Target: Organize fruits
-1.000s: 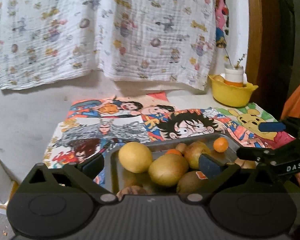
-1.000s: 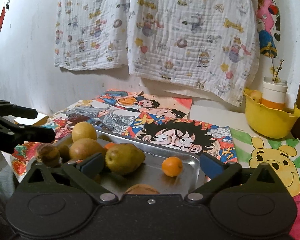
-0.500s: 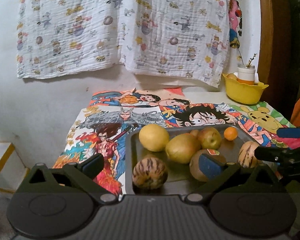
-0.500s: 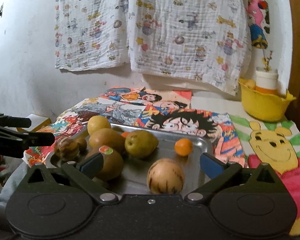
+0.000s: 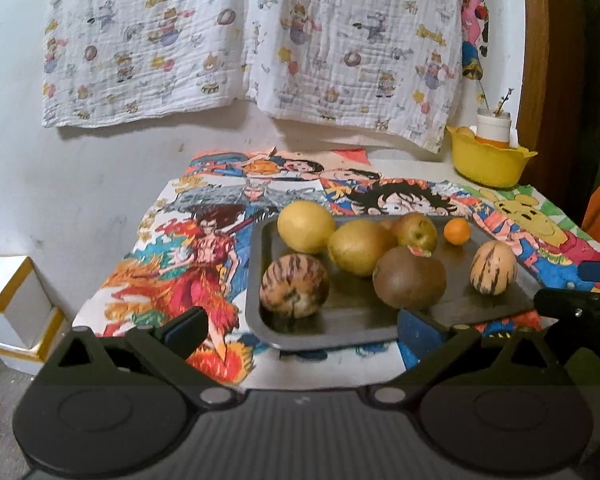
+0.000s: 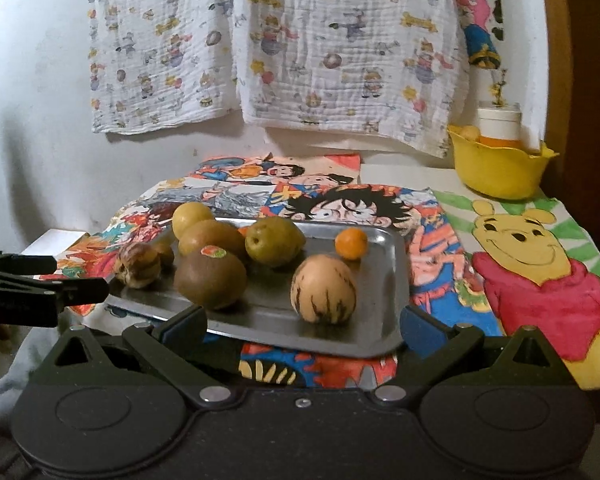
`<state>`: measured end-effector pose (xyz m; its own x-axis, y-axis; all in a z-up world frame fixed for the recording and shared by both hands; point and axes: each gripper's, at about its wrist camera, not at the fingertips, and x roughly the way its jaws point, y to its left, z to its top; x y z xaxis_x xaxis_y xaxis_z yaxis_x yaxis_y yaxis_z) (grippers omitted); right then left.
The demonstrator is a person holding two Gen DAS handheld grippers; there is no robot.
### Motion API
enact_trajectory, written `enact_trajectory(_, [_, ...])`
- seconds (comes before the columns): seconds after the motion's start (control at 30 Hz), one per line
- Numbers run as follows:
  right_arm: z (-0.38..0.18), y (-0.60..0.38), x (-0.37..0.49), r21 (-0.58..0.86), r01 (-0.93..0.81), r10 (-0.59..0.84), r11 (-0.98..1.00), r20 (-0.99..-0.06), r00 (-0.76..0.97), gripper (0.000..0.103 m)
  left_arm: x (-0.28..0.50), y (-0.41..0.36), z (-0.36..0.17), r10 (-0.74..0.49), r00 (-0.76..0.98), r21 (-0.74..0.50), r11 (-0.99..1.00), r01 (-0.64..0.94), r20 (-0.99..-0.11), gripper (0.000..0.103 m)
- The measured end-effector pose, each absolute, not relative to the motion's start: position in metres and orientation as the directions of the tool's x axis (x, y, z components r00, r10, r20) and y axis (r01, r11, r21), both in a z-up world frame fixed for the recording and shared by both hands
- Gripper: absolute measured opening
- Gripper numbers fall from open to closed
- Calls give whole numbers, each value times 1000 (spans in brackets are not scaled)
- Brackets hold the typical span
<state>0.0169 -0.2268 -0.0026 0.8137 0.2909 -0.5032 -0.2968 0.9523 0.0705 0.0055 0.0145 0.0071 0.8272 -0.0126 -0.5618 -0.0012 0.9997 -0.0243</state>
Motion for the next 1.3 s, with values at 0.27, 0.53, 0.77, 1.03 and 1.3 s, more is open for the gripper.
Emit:
enact_trajectory(0.27, [-9,-225,8,80,-283,281,956,-529,801,102,-4,7,-2,-13,815,-12,1000,7,-580,102])
enact_trajectory(0.53, [-11,-222,8,76,-286,281,955,-534,797,102,-6,9,-3,-12,816,-18,1000,2,-578,102])
enact_trajectory(0.77, [-11,-222,9,77,-285,281,956,-536,796,102,-6,9,-3,-12,815,-18,1000,2,-579,102])
enact_trajectory(1.03, [-11,-222,8,77,-284,280,956,-536,796,102,-6,10,-3,-12,816,-21,1000,0,-578,102])
enact_trajectory(1.3, [-10,-221,8,77,-283,279,956,-537,796,102,-7,10,-4,-12,815,-20,1000,1,-579,102])
